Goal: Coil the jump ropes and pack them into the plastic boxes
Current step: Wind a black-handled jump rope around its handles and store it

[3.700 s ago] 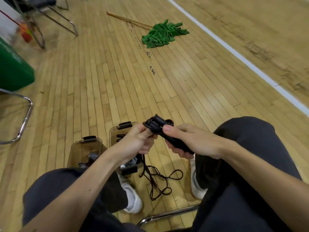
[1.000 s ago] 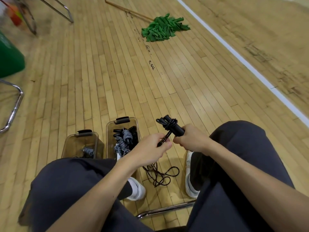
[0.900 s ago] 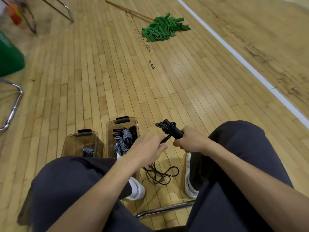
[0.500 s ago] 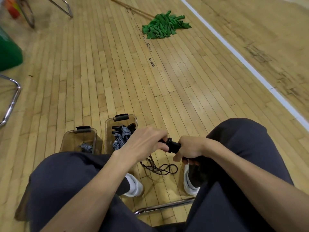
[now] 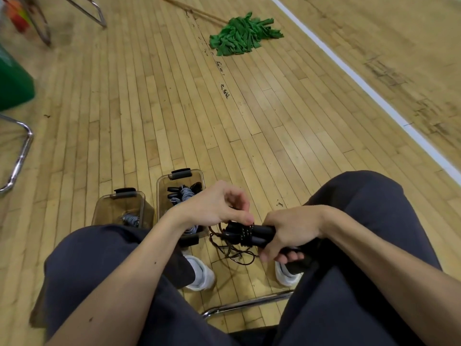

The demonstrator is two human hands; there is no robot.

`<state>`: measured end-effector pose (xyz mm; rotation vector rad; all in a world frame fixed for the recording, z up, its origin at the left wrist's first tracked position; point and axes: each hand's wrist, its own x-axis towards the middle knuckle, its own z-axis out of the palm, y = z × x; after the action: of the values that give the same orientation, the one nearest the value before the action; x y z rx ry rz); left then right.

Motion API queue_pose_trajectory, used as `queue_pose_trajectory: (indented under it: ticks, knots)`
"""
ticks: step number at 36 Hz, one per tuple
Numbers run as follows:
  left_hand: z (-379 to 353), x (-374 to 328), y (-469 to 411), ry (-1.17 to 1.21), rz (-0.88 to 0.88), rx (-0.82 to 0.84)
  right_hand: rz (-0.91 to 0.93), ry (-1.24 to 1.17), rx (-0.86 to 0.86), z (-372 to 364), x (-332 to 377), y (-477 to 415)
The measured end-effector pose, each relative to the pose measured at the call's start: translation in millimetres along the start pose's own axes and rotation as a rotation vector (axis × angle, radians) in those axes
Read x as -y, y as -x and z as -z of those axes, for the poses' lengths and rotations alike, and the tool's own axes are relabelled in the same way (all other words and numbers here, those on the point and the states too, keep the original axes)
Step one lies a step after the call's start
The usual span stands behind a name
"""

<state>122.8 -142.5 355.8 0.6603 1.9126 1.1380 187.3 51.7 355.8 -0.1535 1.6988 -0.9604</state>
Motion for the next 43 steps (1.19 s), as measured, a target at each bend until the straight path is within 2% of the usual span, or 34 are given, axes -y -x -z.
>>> queue_pose_trajectory:
  ticks: [5, 17, 22, 29, 32, 37, 43]
  knots:
    - [0.4, -1.4, -3.1, 0.176, 0.007, 0.059, 0.104, -0.091, 0.038, -0.5, 3.4, 6.5]
    - [-6.8, 7.8, -12.5, 0.397, 0.015, 0.166, 0.174, -0.166, 0.061, 0.7, 8.2, 11.6]
    - [-11.4, 7.3, -16.6, 0.538, 0.035, 0.099, 0.28, -0.277, -0.008, 4.0, 10.8, 13.1]
    - [-23.1, -6.9, -22.3, 0.49, 0.198, -0.21, 0.349, -0.409, -0.168, 10.2, 12.4, 14.7]
    - [-25.4, -4.7, -21.7, 0.31, 0.13, -0.202, 0.357, -0.467, -0.245, 14.9, 11.1, 16.3]
    - [-39.8, -0.5, -23.8, 0.23, 0.207, -0.143, 0.387, -0.545, -0.372, 23.5, 6.0, 24.5]
    - [-38.4, -4.5, -27.0, 0.047, 0.265, -0.198, 0.271, -0.538, -0.548, 28.2, -6.8, 18.5]
